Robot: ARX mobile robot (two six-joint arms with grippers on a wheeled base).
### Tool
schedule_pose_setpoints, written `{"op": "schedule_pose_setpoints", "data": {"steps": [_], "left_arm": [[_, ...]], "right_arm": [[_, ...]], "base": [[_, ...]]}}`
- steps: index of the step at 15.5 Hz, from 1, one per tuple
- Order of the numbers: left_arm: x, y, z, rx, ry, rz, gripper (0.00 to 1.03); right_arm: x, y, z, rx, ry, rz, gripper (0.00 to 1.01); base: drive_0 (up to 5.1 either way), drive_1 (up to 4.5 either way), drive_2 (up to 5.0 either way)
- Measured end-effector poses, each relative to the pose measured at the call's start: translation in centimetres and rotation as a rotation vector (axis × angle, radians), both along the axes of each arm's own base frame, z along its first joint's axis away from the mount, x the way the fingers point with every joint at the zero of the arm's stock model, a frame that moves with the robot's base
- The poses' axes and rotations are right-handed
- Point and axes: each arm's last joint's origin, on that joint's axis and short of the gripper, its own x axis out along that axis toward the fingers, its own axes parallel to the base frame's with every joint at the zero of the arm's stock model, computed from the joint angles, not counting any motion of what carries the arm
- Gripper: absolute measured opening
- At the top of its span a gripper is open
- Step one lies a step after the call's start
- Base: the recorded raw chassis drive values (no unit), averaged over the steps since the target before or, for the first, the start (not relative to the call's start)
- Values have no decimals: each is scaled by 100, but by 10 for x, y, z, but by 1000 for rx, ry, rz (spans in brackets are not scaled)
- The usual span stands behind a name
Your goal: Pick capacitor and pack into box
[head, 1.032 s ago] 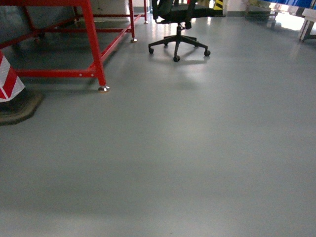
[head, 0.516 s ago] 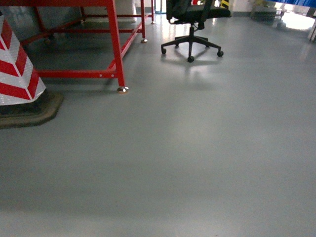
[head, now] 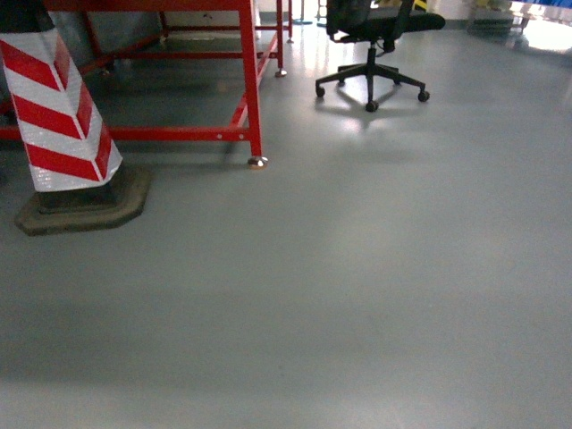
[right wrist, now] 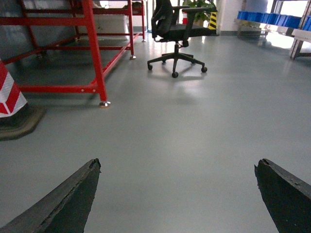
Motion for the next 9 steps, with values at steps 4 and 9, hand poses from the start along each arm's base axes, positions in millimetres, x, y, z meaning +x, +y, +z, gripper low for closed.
{"op": "schedule_pose_setpoints", "data": {"steps": [4,9], "left_arm": [[0,0,0,0,3,3,43],[0,0,0,0,2,2,43]], "right_arm": [[0,0,0,0,-5,0,98],[0,0,0,0,-3,0,98]], "base": [[-509,236,236],[-513,233,233]]}}
